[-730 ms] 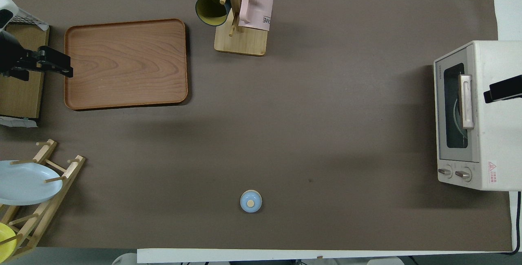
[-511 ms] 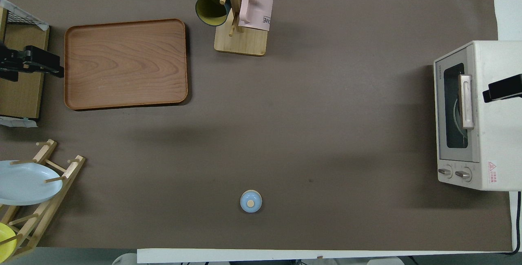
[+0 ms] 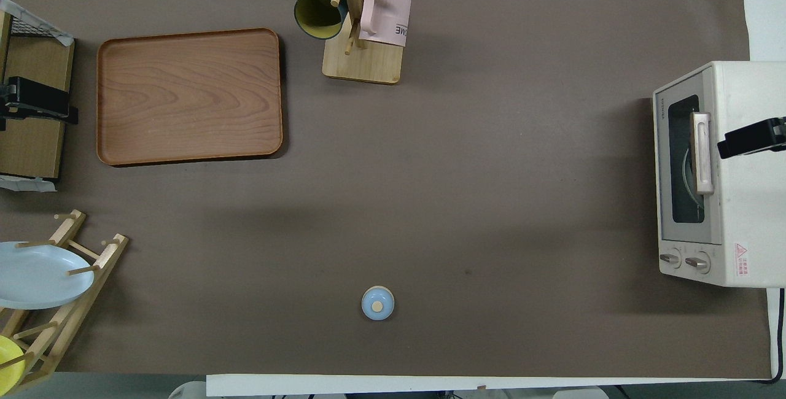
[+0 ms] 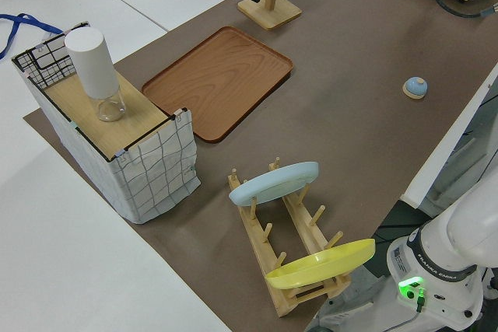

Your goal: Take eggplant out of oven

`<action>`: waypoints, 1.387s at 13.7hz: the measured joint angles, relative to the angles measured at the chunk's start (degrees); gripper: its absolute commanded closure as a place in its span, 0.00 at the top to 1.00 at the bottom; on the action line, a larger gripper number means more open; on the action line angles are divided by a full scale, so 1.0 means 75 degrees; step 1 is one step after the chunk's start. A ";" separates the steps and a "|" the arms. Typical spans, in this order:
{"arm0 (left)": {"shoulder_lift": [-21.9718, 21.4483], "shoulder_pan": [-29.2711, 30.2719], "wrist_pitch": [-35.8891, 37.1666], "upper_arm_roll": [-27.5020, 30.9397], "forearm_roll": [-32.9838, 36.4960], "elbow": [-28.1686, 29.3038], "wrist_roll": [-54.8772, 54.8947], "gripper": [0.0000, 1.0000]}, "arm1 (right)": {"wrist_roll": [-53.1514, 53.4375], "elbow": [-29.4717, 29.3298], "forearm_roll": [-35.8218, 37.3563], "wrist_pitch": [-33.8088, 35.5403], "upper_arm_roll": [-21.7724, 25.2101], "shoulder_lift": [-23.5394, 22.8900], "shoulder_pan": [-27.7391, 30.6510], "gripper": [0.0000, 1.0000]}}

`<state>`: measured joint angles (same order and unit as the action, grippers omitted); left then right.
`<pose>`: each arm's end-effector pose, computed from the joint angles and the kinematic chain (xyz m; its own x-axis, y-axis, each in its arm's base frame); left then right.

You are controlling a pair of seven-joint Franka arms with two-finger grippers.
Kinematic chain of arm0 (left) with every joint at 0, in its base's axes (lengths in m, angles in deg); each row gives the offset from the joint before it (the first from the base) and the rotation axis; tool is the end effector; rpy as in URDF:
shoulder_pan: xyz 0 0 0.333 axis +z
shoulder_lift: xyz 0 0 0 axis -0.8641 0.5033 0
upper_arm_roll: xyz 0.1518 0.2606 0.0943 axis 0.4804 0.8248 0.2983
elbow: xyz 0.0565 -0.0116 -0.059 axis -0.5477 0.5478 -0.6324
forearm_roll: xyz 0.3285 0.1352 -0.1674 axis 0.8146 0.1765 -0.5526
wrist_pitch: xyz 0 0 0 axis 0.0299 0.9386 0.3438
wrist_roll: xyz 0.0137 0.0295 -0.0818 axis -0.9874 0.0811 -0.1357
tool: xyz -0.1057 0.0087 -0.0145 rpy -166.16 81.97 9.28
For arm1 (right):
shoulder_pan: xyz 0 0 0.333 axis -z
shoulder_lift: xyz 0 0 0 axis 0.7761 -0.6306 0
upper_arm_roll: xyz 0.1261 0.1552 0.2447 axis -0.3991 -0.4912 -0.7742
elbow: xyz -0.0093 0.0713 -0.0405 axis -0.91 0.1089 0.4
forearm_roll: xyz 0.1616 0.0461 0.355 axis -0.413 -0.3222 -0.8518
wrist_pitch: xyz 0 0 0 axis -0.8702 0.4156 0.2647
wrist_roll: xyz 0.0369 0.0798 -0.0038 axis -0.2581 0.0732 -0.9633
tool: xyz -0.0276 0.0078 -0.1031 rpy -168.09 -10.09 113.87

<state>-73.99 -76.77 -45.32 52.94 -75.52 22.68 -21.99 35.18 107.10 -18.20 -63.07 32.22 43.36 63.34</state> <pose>0.5440 -0.0549 0.6297 0.9994 -0.0339 0.0004 -0.0339 -0.9988 0.0363 0.5250 -0.0502 0.6082 0.9839 0.1632 -0.0735 0.1645 -0.9863 0.0117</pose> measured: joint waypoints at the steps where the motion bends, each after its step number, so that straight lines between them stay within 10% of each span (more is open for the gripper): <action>1: 0.0000 0.0000 0.0000 0.0000 0.0000 0.0004 0.0000 1.00 | -0.0147 0.0425 0.0047 -0.0417 0.0016 0.0069 0.0008 0.00; 14: 0.0000 0.0000 0.0003 0.0000 0.0000 0.0011 0.0000 1.00 | 0.1317 0.1938 0.1158 -0.2287 -0.0026 -0.0921 -0.0692 0.00; 19: 0.0000 0.0000 0.0003 -0.0001 0.0000 0.0012 0.0000 1.00 | 0.2673 0.2214 0.1146 -0.4335 -0.0088 -0.2644 -0.1515 0.00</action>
<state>-73.99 -76.77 -45.30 52.94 -75.53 22.76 -21.99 55.22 123.71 -9.61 -95.59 31.57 23.53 51.98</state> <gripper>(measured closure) 0.000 0.991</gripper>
